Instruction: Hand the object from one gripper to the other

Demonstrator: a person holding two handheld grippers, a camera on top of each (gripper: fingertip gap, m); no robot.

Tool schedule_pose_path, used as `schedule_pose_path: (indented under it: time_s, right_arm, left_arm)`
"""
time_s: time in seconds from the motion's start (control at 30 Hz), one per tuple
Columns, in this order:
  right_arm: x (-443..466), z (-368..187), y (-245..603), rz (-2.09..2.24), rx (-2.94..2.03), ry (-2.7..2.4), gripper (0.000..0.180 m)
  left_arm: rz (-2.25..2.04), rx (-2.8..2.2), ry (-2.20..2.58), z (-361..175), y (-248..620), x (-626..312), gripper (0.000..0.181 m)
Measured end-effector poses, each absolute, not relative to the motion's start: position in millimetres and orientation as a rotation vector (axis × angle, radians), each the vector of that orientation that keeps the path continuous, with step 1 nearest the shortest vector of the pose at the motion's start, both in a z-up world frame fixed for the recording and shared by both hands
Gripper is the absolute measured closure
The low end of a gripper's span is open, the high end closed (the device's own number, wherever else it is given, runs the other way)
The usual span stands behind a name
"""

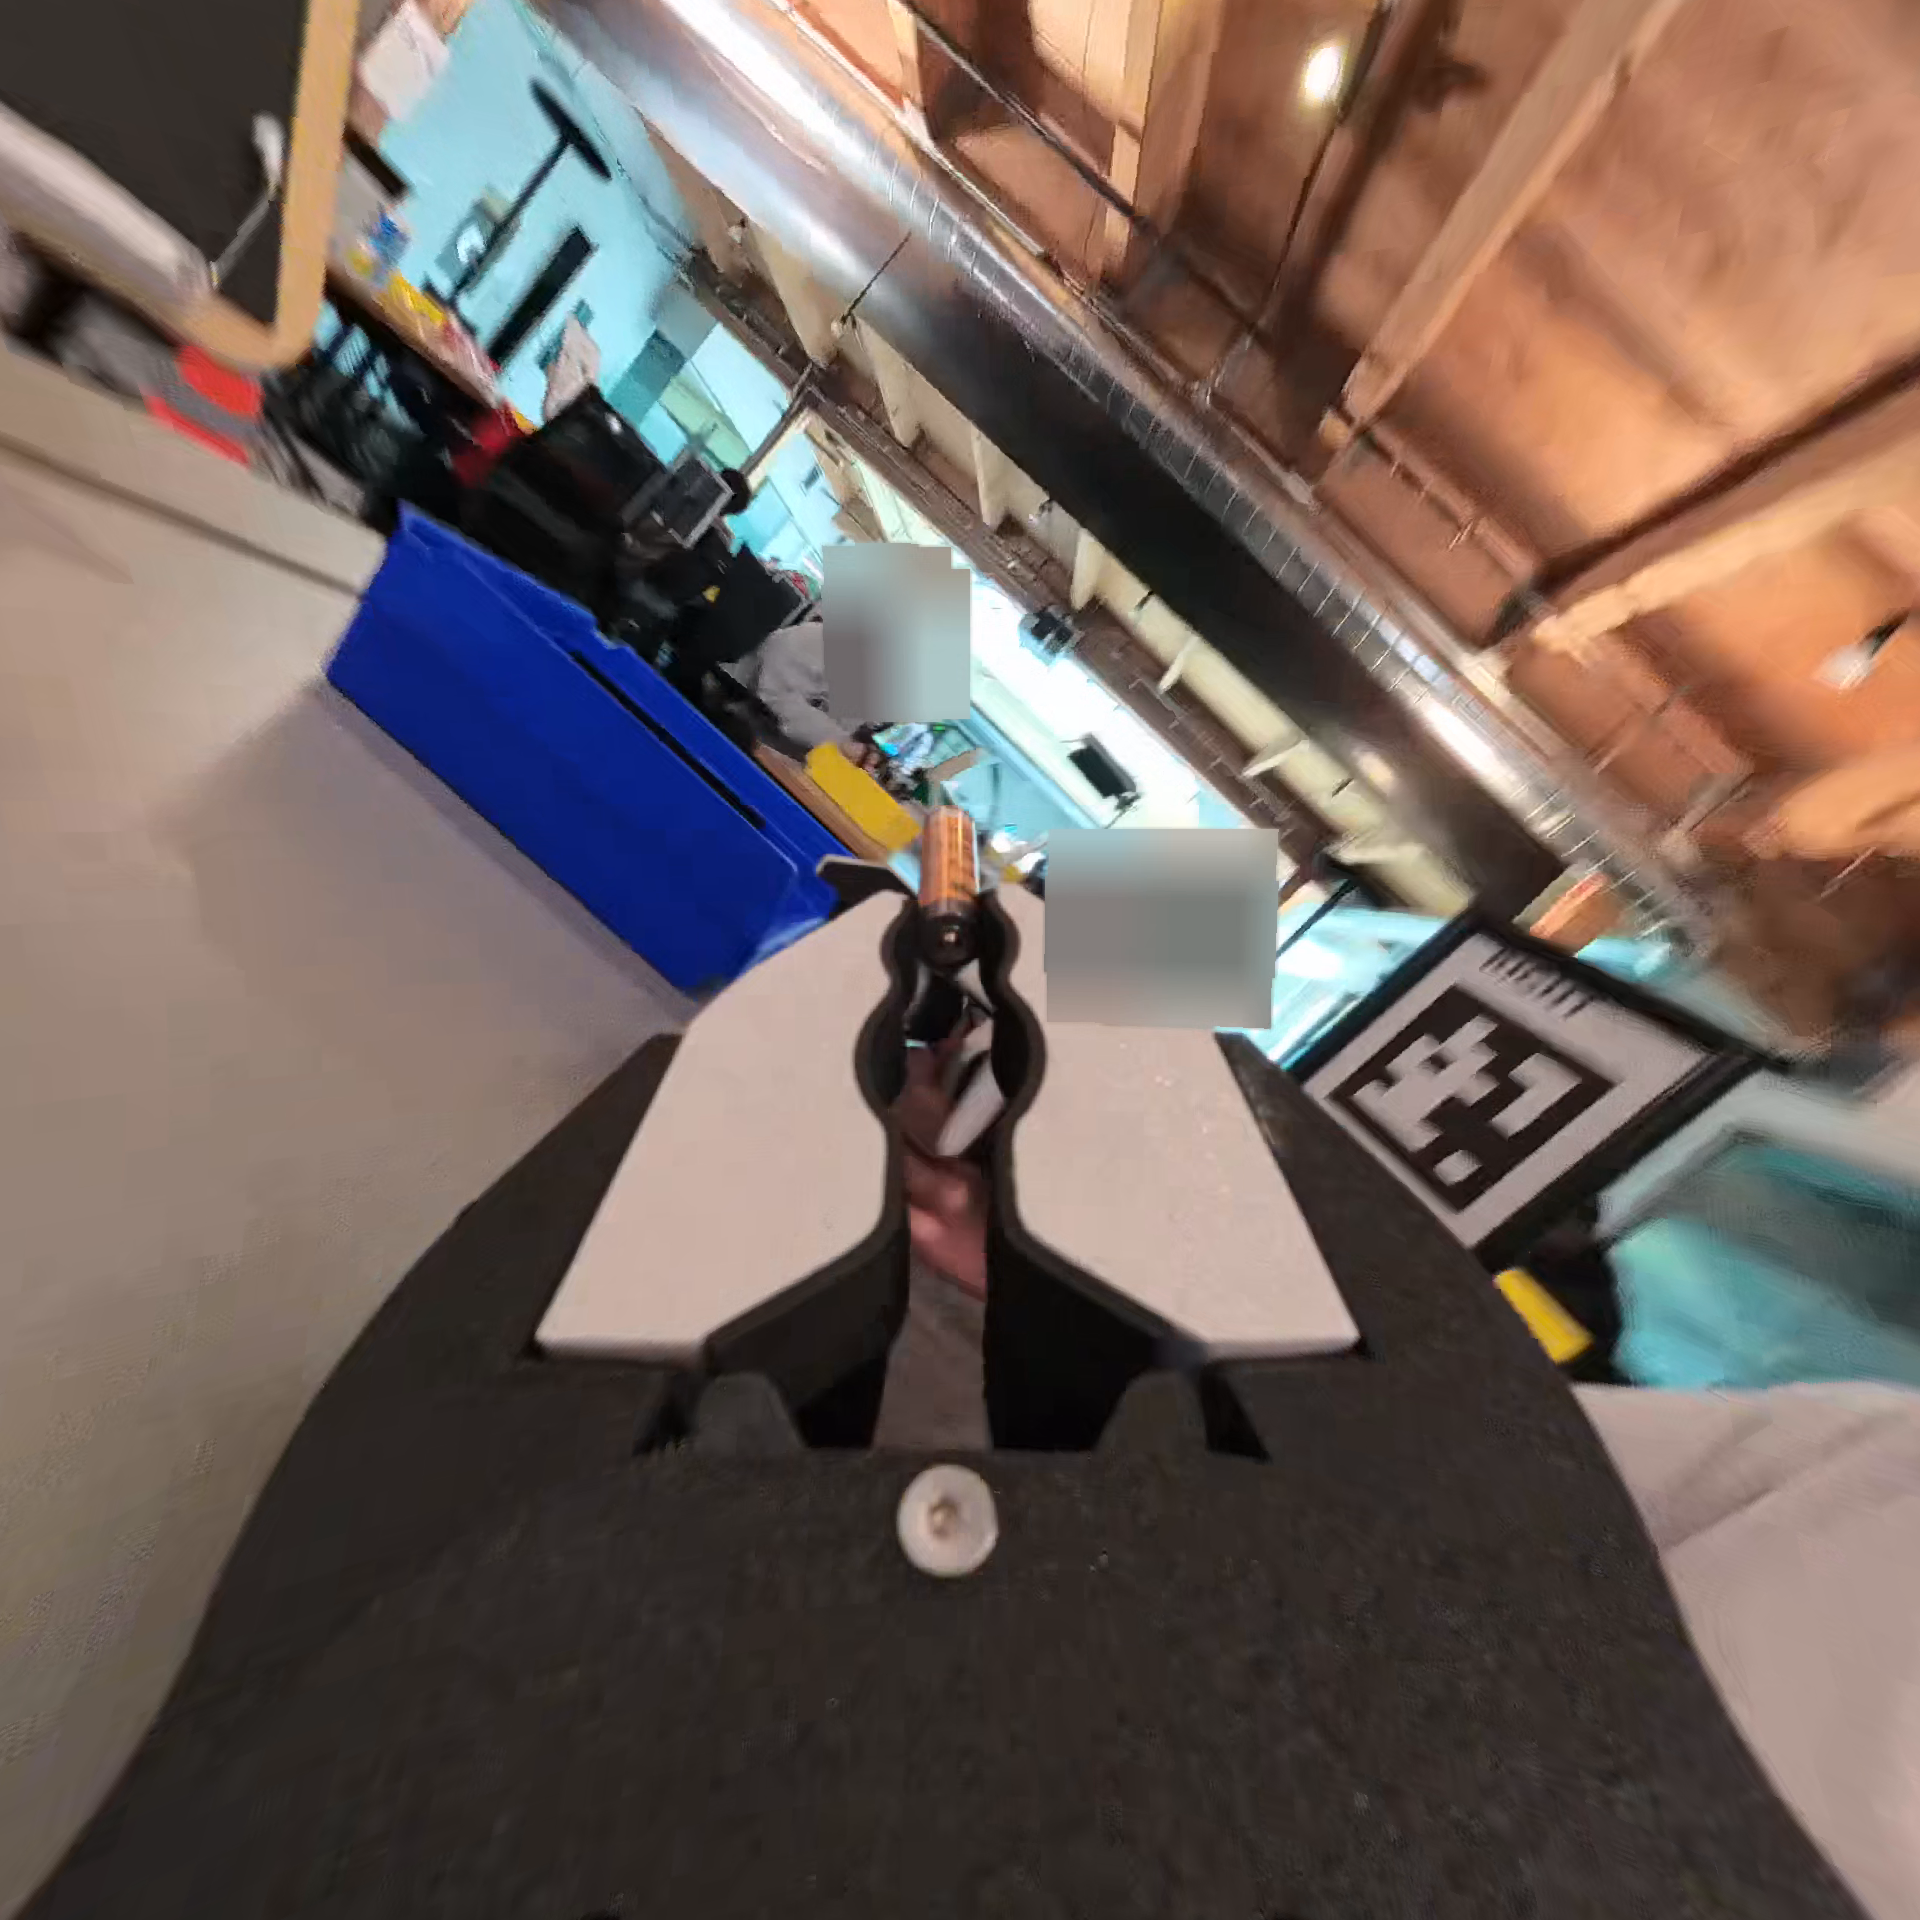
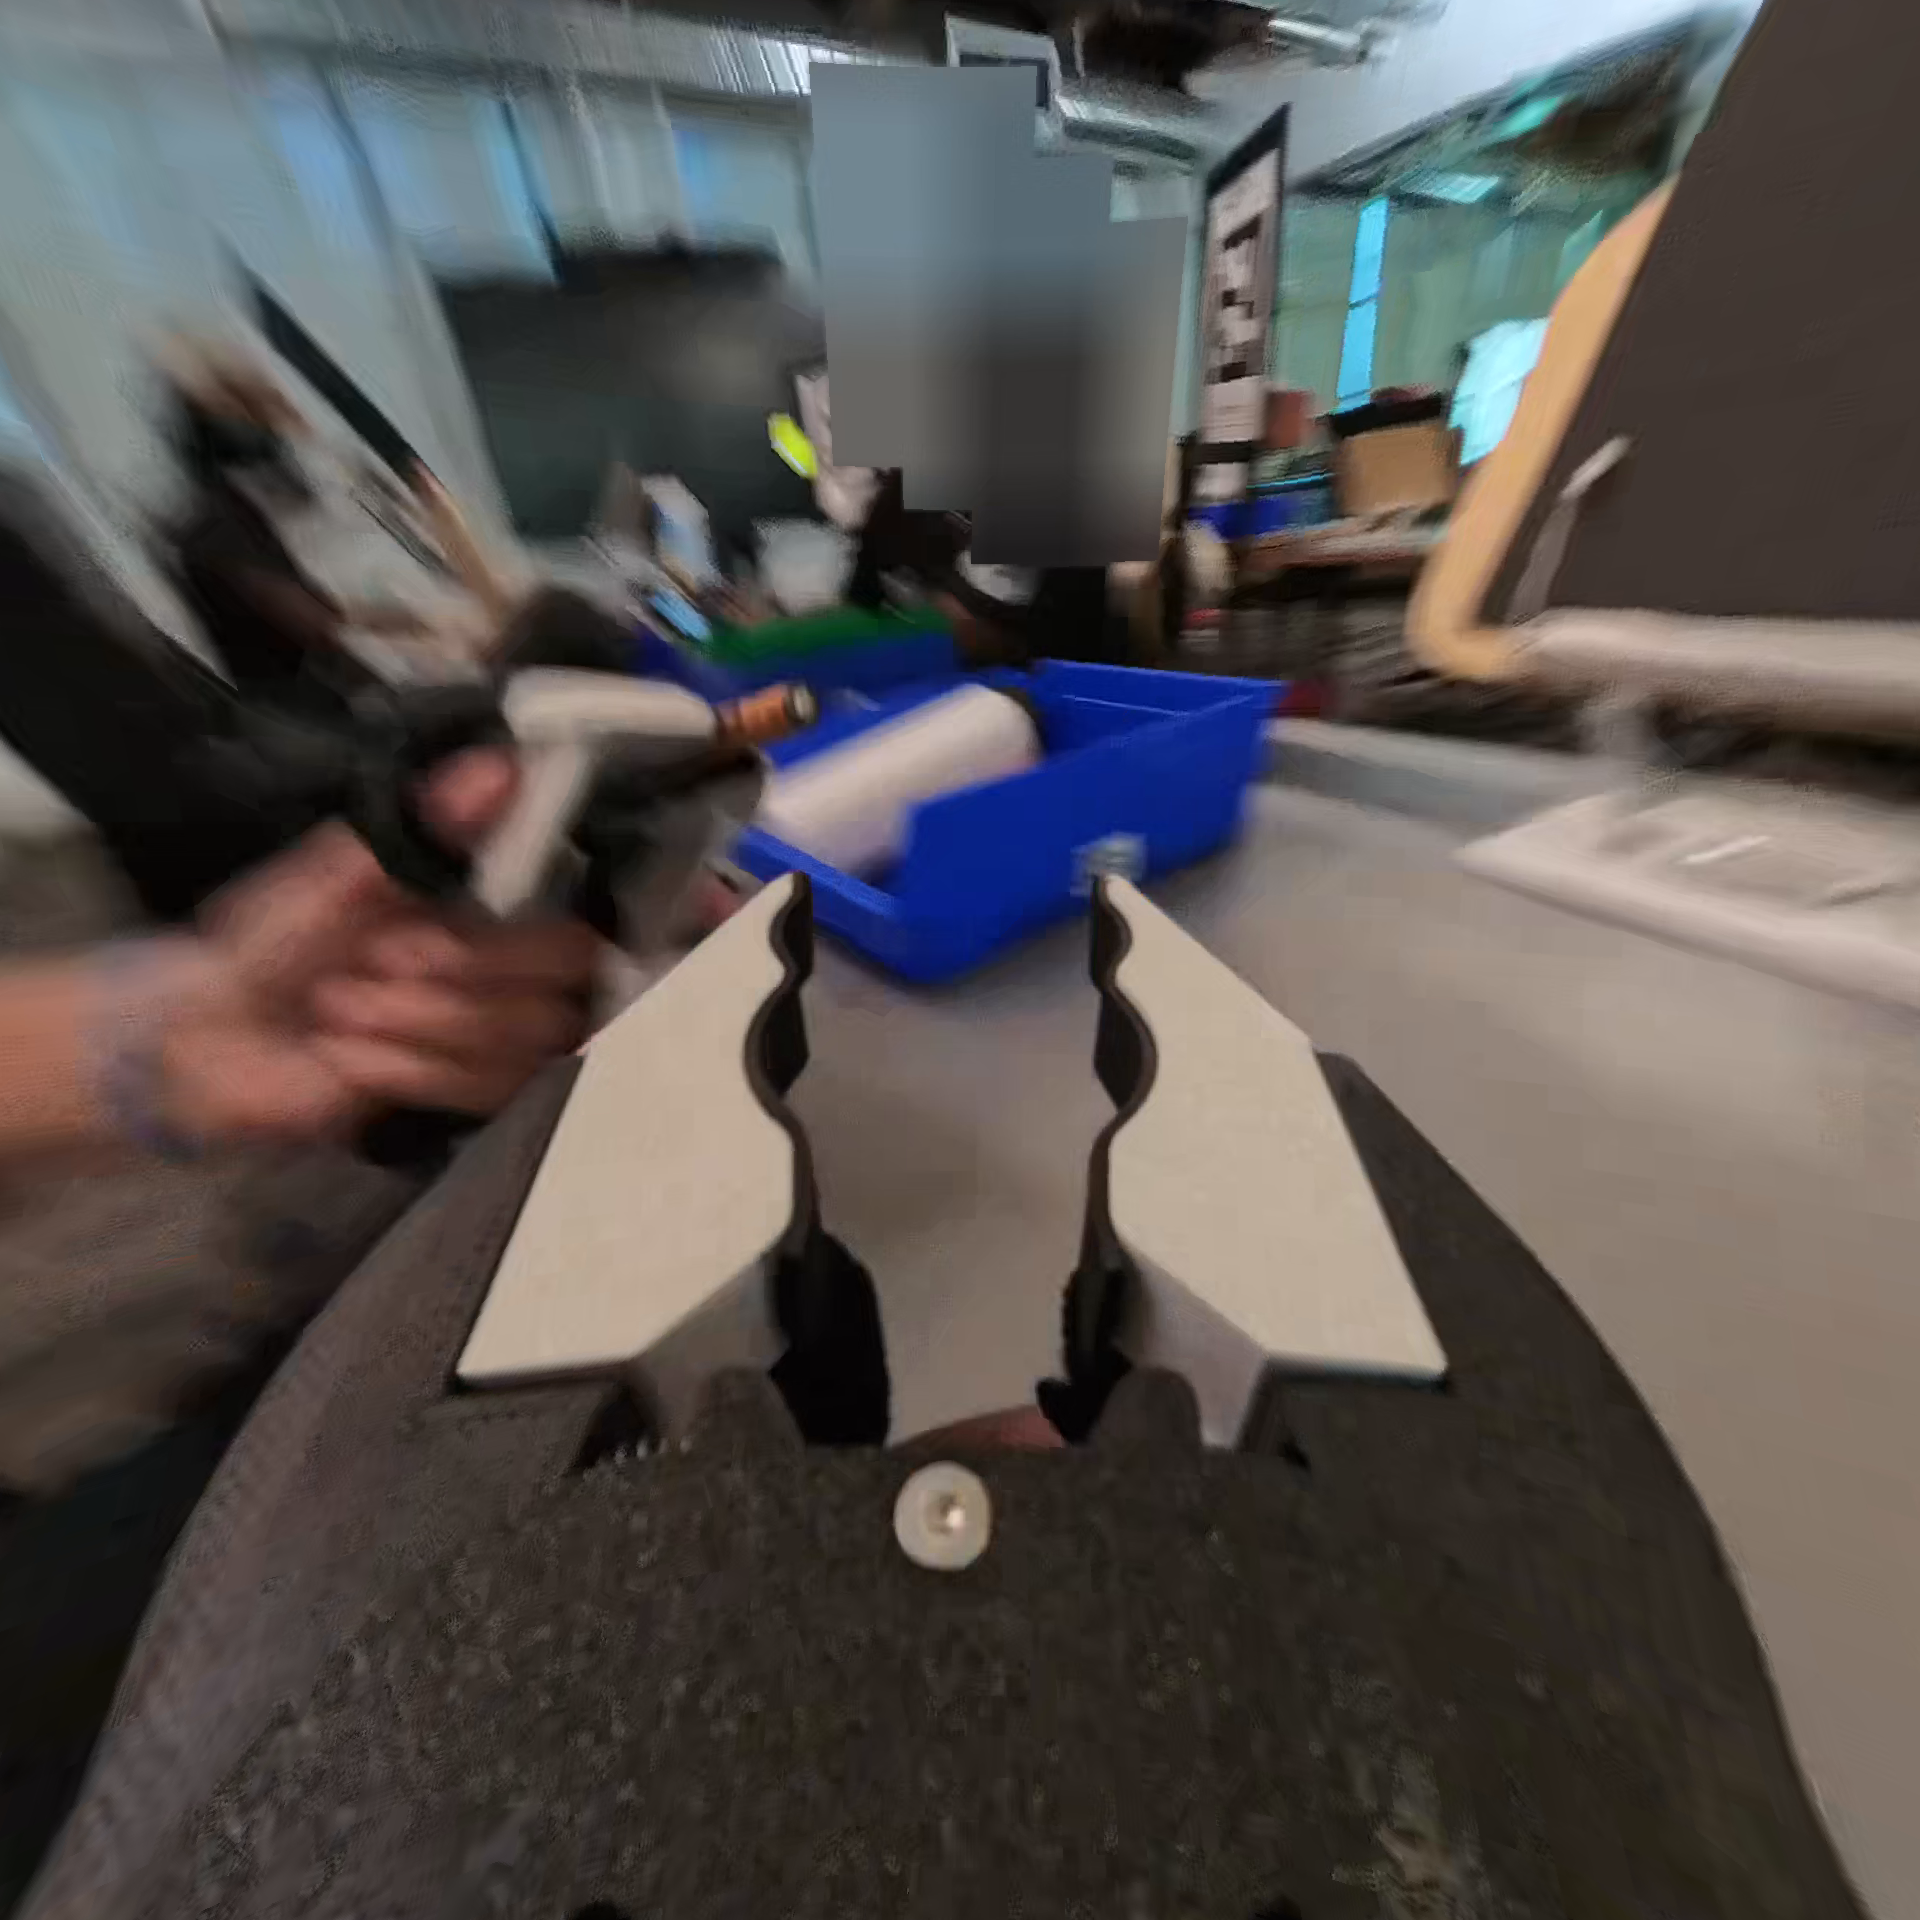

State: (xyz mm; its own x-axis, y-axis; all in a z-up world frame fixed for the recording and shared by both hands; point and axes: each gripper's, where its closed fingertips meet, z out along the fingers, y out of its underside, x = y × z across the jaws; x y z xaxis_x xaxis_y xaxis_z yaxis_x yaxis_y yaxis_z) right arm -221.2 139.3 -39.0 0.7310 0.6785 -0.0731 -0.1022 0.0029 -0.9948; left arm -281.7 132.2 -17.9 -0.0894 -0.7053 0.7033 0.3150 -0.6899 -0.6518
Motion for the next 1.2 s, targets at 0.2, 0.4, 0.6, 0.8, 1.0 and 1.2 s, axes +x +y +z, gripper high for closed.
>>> schedule_pose_path:
  time_s: [0.2,0.4,0.6,0.8,1.0,1.2]
  right_arm:
    - [-216,-39,138,-0.522,-1.192,-0.898,0.126]
    - [-249,-63,133,-0.986,-0.896,-1.157,0.130]
    - [-251,-60,128,-1.021,-0.817,-1.170,0.169]
    - [-244,-60,132,-0.983,-0.884,-1.172,0.170]
    - [-194,-70,157,-0.722,-1.220,-1.019,0.170]
    - [-168,-72,166,-0.052,-1.554,-0.714,0.169]
  left_arm:
    - [-2.092,-1.834,0.098,-46,136,-274,0.171]
    - [-2.132,-1.964,0.051,-62,120,-263,0.170]
    - [-2.143,-2.001,0.116,-63,108,-255,0.170]
    - [-2.040,-1.903,0.303,-58,108,-251,0.162]
    - [-1.194,-1.772,0.669,-73,150,-274,0.135]
    - [-0.434,-1.843,0.660,-99,192,-321,0.156]
